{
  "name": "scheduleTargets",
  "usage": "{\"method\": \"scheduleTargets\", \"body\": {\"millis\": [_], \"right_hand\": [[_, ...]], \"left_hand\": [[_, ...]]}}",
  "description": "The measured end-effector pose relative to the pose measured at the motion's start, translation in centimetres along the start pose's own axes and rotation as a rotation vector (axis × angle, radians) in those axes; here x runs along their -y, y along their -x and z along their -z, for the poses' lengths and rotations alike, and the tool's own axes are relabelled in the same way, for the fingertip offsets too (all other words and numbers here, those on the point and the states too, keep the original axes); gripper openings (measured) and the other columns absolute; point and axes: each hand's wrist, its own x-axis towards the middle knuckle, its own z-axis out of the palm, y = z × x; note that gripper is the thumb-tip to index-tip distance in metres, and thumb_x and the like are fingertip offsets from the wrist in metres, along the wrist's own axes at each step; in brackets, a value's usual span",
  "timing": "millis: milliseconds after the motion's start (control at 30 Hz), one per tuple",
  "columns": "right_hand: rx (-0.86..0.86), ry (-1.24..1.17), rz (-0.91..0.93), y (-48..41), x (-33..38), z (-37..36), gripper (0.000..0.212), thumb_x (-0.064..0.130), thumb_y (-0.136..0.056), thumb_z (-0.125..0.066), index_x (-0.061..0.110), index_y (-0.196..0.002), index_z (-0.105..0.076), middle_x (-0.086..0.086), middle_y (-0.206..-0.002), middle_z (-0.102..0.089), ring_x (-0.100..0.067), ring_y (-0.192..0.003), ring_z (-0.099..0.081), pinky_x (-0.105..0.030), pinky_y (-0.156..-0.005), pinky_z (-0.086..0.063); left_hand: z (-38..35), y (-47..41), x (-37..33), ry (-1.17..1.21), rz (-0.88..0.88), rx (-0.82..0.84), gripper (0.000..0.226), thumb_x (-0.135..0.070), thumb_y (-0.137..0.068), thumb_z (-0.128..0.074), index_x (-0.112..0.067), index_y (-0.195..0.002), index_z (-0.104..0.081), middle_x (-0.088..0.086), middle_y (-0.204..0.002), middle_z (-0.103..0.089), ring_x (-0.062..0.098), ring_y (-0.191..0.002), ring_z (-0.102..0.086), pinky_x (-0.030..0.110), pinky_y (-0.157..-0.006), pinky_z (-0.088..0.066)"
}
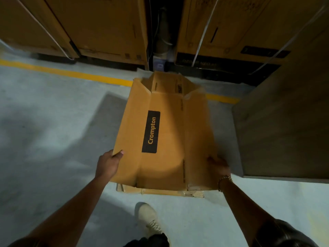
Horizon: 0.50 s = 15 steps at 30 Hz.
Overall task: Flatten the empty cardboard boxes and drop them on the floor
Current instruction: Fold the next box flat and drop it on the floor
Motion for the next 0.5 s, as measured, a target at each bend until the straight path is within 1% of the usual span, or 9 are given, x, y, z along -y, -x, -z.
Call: {"method": "scheduleTargets", "body": {"millis": [67, 100, 167, 200, 267, 333, 400, 433, 500], "right_hand": [[-0.005, 0.008, 0.004, -2.3, -2.4, -1.9, 0.037, 0.034, -0.094, -0.063, 0.015, -0.126, -0.064, -0.012, -0.118, -0.067, -0.026, -0.097, -0.057, -0.035, -0.088, -0.044], [-0.001, 0.014, 0.006, -3.2, -3.4, -2.9, 0.04, 0.036, -0.094, -0.063, 0.014, -0.127, -0.063, -0.014, -0.119, -0.067, -0.028, -0.099, -0.059, -0.039, -0.092, -0.046], [-0.002, -0.001, 0.002, -4.7, -5.5, -4.7, 0.044, 0.045, -0.094, -0.061, 0.015, -0.126, -0.063, -0.013, -0.118, -0.068, -0.032, -0.103, -0.061, -0.045, -0.096, -0.048], [-0.003, -0.013, 0.006, -5.3, -6.3, -5.4, 0.044, 0.046, -0.094, -0.059, 0.014, -0.126, -0.062, -0.011, -0.117, -0.067, -0.032, -0.103, -0.061, -0.044, -0.096, -0.048], [-0.012, -0.017, 0.017, -6.3, -7.8, -6.8, 0.045, 0.045, -0.096, -0.057, 0.012, -0.126, -0.061, -0.012, -0.118, -0.065, -0.035, -0.108, -0.06, -0.044, -0.095, -0.045], [0.001, -0.014, 0.009, -7.1, -9.2, -7.9, 0.046, 0.046, -0.096, -0.056, 0.012, -0.127, -0.059, -0.013, -0.123, -0.065, -0.036, -0.113, -0.06, -0.048, -0.099, -0.046], [0.016, -0.002, 0.007, -7.6, -10.3, -8.3, 0.044, 0.044, -0.097, -0.055, 0.013, -0.128, -0.057, -0.013, -0.126, -0.063, -0.036, -0.113, -0.059, -0.051, -0.1, -0.047], [0.017, 0.003, -0.005, -7.5, -10.6, -8.3, 0.044, 0.043, -0.097, -0.055, 0.014, -0.129, -0.055, -0.013, -0.126, -0.063, -0.035, -0.111, -0.06, -0.05, -0.099, -0.048], [0.013, 0.033, -0.028, -6.4, -10.5, -7.9, 0.05, 0.045, -0.096, -0.056, 0.015, -0.135, -0.051, -0.012, -0.124, -0.062, -0.032, -0.109, -0.059, -0.039, -0.094, -0.046]], "left_hand": [[-1.9, -1.9, 2.4, 0.008, 0.0, 0.004, 0.039, -0.042, -0.096, -0.059, -0.009, -0.116, -0.07, 0.012, -0.109, -0.072, 0.033, -0.096, -0.065, 0.041, -0.085, -0.051], [-2.7, -2.6, 3.5, 0.015, 0.001, 0.011, 0.04, -0.041, -0.096, -0.059, -0.008, -0.116, -0.069, 0.012, -0.11, -0.071, 0.032, -0.096, -0.064, 0.04, -0.084, -0.05], [-4.2, -3.7, 5.6, 0.013, -0.001, 0.018, 0.04, -0.041, -0.097, -0.059, -0.008, -0.117, -0.068, 0.012, -0.111, -0.07, 0.032, -0.098, -0.063, 0.038, -0.083, -0.048], [-4.7, -4.2, 6.6, 0.013, -0.006, 0.02, 0.04, -0.041, -0.096, -0.059, -0.008, -0.118, -0.068, 0.012, -0.112, -0.07, 0.032, -0.099, -0.062, 0.038, -0.083, -0.047], [-5.7, -5.0, 8.5, 0.019, -0.01, 0.021, 0.041, -0.041, -0.096, -0.059, -0.008, -0.119, -0.067, 0.012, -0.115, -0.069, 0.033, -0.102, -0.062, 0.038, -0.085, -0.047], [-6.4, -5.6, 10.0, 0.009, 0.001, 0.015, 0.042, -0.04, -0.096, -0.06, -0.006, -0.12, -0.065, 0.014, -0.117, -0.068, 0.035, -0.106, -0.06, 0.039, -0.087, -0.046], [-6.6, -5.9, 11.1, -0.067, 0.036, 0.033, 0.045, -0.041, -0.095, -0.062, -0.003, -0.121, -0.062, 0.017, -0.12, -0.066, 0.037, -0.108, -0.059, 0.04, -0.088, -0.045], [-6.5, -5.9, 11.7, -0.11, 0.074, 0.064, 0.051, -0.042, -0.093, -0.064, -0.003, -0.125, -0.058, 0.018, -0.124, -0.064, 0.038, -0.111, -0.058, 0.04, -0.088, -0.045], [-5.5, -5.4, 12.2, -0.162, 0.175, 0.14, 0.071, -0.049, -0.086, -0.07, -0.008, -0.139, -0.047, 0.017, -0.135, -0.057, 0.038, -0.12, -0.054, 0.04, -0.094, -0.045]]}}
